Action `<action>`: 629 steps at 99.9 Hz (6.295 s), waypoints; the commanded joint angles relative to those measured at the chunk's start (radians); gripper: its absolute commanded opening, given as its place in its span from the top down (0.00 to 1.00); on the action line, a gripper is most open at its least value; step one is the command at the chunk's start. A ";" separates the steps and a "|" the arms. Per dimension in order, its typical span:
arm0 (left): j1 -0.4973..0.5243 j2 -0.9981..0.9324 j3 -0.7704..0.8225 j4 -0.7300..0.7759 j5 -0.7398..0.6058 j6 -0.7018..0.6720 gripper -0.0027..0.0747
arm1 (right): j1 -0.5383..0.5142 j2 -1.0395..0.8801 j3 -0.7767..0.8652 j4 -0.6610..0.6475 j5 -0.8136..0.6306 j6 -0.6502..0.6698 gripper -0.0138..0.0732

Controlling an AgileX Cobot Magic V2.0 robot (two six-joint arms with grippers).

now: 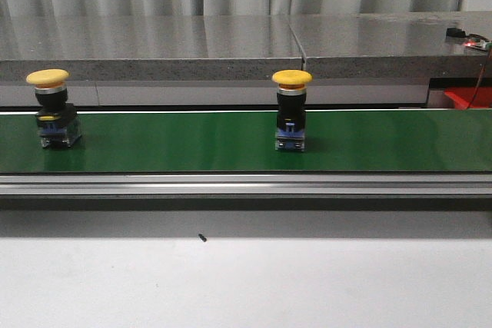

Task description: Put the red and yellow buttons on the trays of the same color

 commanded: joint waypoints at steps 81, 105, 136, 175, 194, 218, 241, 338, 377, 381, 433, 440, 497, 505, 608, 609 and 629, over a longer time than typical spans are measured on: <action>-0.007 0.012 -0.024 -0.005 -0.074 -0.007 0.99 | 0.164 0.799 -0.488 -0.015 0.092 -0.038 0.20; -0.007 0.012 -0.024 -0.005 -0.074 -0.007 0.99 | 0.227 0.927 -0.553 -0.060 0.062 -0.038 0.20; -0.007 0.012 -0.024 -0.005 -0.074 -0.007 0.99 | 0.231 1.019 -0.573 -0.074 0.023 -0.038 0.20; -0.007 0.012 -0.024 -0.005 -0.074 -0.007 0.99 | 0.231 1.103 -0.573 -0.075 -0.039 -0.038 0.20; -0.007 0.012 -0.024 -0.005 -0.074 -0.007 0.99 | 0.231 1.120 -0.573 -0.077 -0.078 -0.038 0.28; -0.007 0.012 -0.024 -0.005 -0.074 -0.007 0.99 | 0.229 1.120 -0.573 -0.086 -0.042 -0.038 0.59; -0.007 0.012 -0.024 -0.005 -0.074 -0.007 0.99 | 0.227 1.088 -0.616 -0.086 0.039 -0.037 0.59; -0.007 0.012 -0.024 -0.005 -0.074 -0.007 0.99 | -0.477 0.841 -0.526 -0.050 0.270 0.008 0.59; -0.007 0.012 -0.024 -0.005 -0.074 -0.007 0.99 | -0.551 0.854 -0.293 -0.049 0.027 0.008 0.59; -0.007 0.012 -0.024 -0.005 -0.074 -0.007 0.99 | -0.551 0.865 -0.284 -0.049 0.015 0.008 0.59; -0.007 0.012 -0.024 -0.005 -0.074 -0.007 0.99 | -0.551 1.029 -0.275 -0.036 -0.055 -0.003 0.59; -0.007 0.012 -0.024 -0.005 -0.074 -0.007 0.99 | -0.551 1.039 -0.275 -0.036 -0.063 -0.003 0.59; -0.007 0.012 -0.024 -0.005 -0.074 -0.007 0.99 | -0.551 1.073 -0.274 -0.047 -0.056 -0.004 0.47; -0.007 0.012 -0.024 -0.005 -0.074 -0.007 0.99 | -0.551 1.073 -0.274 -0.050 -0.054 -0.004 0.35; -0.007 0.012 -0.024 -0.005 -0.074 -0.007 0.99 | -0.238 0.648 -0.276 -0.011 0.017 -0.025 0.25; -0.007 0.012 -0.024 -0.005 -0.074 -0.007 0.99 | -0.232 0.648 -0.276 -0.013 0.021 -0.025 0.25; -0.007 0.012 -0.024 -0.005 -0.074 -0.007 0.99 | -0.082 0.660 -0.293 -0.014 0.022 -0.024 0.25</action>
